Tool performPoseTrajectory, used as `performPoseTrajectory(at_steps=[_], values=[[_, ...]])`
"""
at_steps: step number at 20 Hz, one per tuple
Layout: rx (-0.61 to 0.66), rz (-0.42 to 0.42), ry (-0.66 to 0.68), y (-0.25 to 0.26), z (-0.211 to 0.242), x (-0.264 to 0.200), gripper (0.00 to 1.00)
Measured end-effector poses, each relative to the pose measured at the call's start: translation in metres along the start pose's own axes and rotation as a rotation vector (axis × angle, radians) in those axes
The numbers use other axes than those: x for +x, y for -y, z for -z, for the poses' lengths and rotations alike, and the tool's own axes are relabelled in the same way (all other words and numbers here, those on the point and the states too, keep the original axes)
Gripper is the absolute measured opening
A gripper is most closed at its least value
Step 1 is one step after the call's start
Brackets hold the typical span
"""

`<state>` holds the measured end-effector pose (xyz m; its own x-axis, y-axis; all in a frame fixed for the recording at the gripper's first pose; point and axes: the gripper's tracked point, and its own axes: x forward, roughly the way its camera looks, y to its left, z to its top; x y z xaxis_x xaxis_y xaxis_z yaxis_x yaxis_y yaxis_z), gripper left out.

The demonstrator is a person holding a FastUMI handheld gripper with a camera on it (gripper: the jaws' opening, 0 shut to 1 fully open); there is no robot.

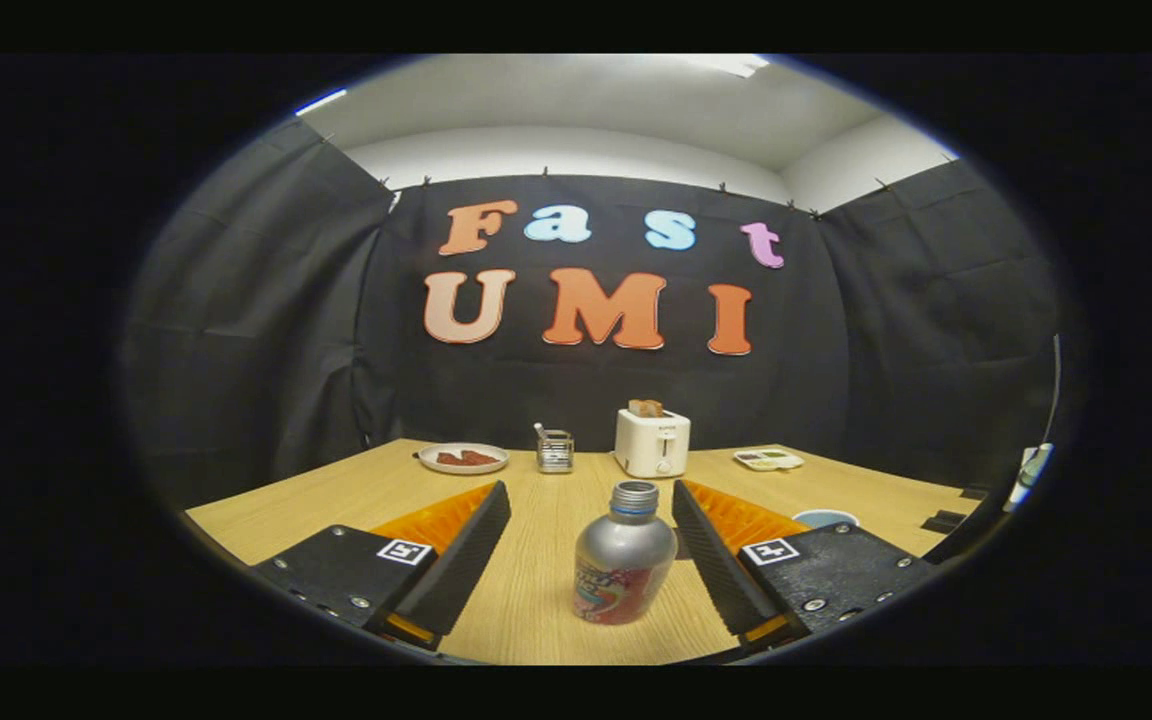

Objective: Take the bottle from table, then pour the juice into the cup, finally place the bottle on the coaster

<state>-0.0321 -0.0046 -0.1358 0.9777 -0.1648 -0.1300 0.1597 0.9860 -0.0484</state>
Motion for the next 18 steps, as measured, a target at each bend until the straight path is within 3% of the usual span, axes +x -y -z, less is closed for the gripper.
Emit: performPoseTrajectory(at_steps=[9, 18], values=[[0.007, 0.01, -0.087, 0.014, 0.056, 0.01, 0.97], [-0.007, -0.025, -0.182, 0.011, 0.105, 0.02, 0.9]])
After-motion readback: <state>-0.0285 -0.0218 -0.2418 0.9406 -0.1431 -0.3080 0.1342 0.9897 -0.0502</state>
